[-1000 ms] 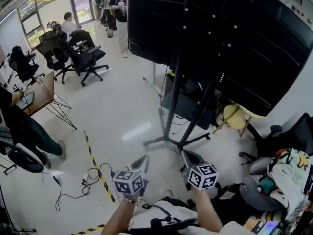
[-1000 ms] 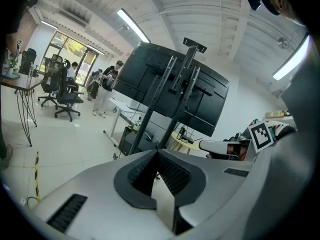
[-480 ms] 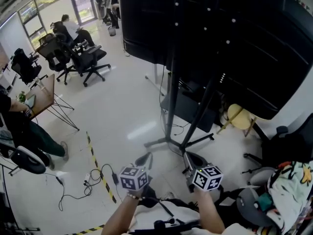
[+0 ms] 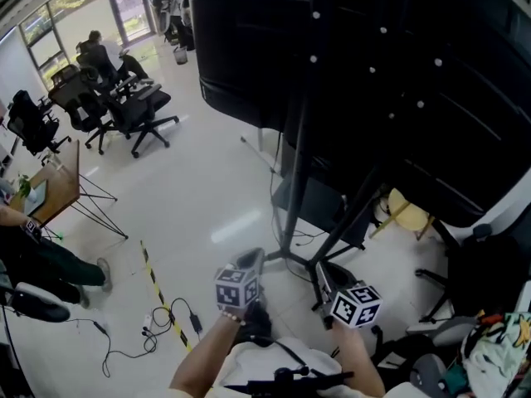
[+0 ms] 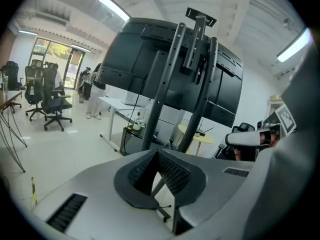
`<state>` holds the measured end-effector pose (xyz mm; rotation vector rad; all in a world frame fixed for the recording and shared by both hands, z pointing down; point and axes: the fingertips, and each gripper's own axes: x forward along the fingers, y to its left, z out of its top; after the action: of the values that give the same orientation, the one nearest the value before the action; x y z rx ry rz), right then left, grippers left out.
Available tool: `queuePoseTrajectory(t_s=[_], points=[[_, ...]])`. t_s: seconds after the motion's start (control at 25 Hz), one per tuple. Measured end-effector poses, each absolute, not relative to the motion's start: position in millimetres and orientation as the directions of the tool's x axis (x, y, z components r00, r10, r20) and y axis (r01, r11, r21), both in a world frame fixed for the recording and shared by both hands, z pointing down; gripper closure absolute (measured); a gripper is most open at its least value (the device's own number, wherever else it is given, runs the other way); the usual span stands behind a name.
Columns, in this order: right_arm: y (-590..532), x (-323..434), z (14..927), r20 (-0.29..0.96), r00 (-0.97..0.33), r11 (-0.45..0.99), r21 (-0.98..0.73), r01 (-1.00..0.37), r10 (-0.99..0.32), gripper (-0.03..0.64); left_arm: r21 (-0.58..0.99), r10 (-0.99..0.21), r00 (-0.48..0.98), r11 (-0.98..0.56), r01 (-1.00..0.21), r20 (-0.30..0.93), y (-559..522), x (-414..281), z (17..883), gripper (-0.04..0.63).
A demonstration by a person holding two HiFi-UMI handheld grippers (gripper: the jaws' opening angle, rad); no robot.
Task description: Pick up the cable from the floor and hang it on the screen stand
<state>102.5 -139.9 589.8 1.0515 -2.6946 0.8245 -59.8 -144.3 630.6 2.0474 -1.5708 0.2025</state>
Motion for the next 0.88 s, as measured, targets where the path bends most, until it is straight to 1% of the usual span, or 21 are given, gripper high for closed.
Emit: queuePoseTrajectory(t_s=[0.44, 0.56, 0.72, 0.88], points=[[-250.2, 28.3, 603.0, 0.387, -0.691, 0.573, -0.387, -0.723, -0.611, 0.609, 0.278, -0.765, 0.351, -0.231, -0.932, 0.540, -313.5, -118.8, 701.2, 0.583], [-272.2, 13.1, 609.5, 0.400, -0.679, 0.564, -0.379, -0.734, -0.616, 0.609, 0.266, -0.739, 0.360, -0.249, -0.931, 0.570, -353.5, -127.8, 725.5, 0.510], [-293.8, 4.5, 616.2, 0.412, -0.651, 0.537, -0.369, -0.759, -0.637, 0.609, 0.281, -0.698, 0.374, -0.250, -0.926, 0.610, -397.0, -133.3, 764.7, 0.477], [-309.3, 10.3, 626.2, 0.427, -0.612, 0.499, -0.356, -0.790, -0.666, 0.609, 0.280, -0.653, 0.373, -0.247, -0.927, 0.659, -427.8, -137.9, 797.8, 0.463]])
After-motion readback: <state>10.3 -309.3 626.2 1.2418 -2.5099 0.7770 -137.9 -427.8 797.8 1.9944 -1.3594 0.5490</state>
